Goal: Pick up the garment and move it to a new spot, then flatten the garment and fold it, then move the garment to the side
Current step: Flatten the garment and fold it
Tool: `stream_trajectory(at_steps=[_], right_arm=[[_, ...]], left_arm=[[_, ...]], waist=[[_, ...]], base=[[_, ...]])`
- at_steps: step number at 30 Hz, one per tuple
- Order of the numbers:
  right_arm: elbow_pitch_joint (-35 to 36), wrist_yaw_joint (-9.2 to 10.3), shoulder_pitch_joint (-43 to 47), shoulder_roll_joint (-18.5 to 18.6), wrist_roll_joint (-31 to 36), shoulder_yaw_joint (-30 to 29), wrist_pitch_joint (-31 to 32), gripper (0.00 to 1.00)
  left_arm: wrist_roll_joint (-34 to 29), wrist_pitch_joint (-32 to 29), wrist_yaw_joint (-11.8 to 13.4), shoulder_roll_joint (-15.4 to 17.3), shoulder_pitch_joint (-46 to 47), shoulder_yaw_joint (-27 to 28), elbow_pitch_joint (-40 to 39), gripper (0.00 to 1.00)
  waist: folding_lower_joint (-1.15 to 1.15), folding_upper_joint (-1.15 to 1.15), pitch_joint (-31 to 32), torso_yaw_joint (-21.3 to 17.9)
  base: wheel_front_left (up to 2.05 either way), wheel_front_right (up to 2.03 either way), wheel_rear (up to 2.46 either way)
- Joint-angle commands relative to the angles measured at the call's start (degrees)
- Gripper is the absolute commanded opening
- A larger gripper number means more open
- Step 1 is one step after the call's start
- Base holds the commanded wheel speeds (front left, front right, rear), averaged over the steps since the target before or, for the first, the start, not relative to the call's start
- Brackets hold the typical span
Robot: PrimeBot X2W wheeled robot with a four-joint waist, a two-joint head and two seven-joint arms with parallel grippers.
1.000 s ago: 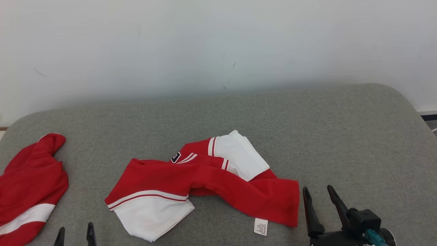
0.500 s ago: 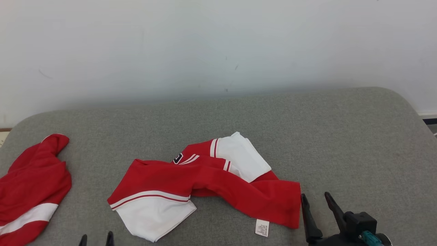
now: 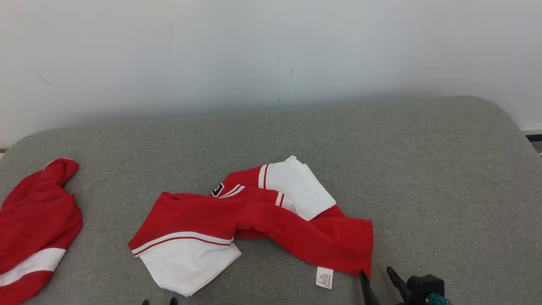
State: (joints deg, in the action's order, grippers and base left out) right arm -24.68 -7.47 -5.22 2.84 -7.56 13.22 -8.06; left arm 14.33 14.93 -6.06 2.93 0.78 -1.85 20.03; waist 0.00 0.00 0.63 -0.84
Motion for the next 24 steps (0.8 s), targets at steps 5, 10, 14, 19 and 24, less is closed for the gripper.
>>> stream_trajectory(at_steps=[5,10,14,19,24], right_arm=[[-4.32,-0.05,-2.61,0.02,-1.23,2.17,-1.14,1.0],[-9.47,-0.05,-6.01,0.02,-2.35,3.91,-2.7,1.0],[-11.78,-0.05,-7.51,0.02,-2.87,4.71,-3.47,1.0],[-15.12,-0.04,-9.57,0.02,-3.77,5.85,-4.41,1.0],[-17.75,-0.04,-11.26,0.02,-4.32,7.23,-5.1,0.96]], left_arm=[[-0.01,0.15,-0.66,0.05,3.63,-1.79,4.97,1.0],[-1.79,0.15,-0.14,0.0,6.37,-2.3,8.1,1.0],[-1.69,0.15,-0.23,0.01,7.58,-1.81,9.48,1.0],[-1.48,0.14,-0.26,0.0,9.59,-2.08,13.58,1.0],[0.03,0.11,-0.64,-0.02,11.48,-2.68,16.5,1.0]], waist=[[0.0,0.0,-1.29,-1.02],[0.0,0.0,-2.35,-1.73],[0.0,0.0,-2.7,-1.89],[0.0,0.0,-2.99,-2.12],[0.0,0.0,-3.38,-2.21]], base=[[0.0,0.0,0.0],[0.0,0.0,0.0],[0.0,0.0,0.0],[0.0,0.0,0.0],[0.0,0.0,0.0]])
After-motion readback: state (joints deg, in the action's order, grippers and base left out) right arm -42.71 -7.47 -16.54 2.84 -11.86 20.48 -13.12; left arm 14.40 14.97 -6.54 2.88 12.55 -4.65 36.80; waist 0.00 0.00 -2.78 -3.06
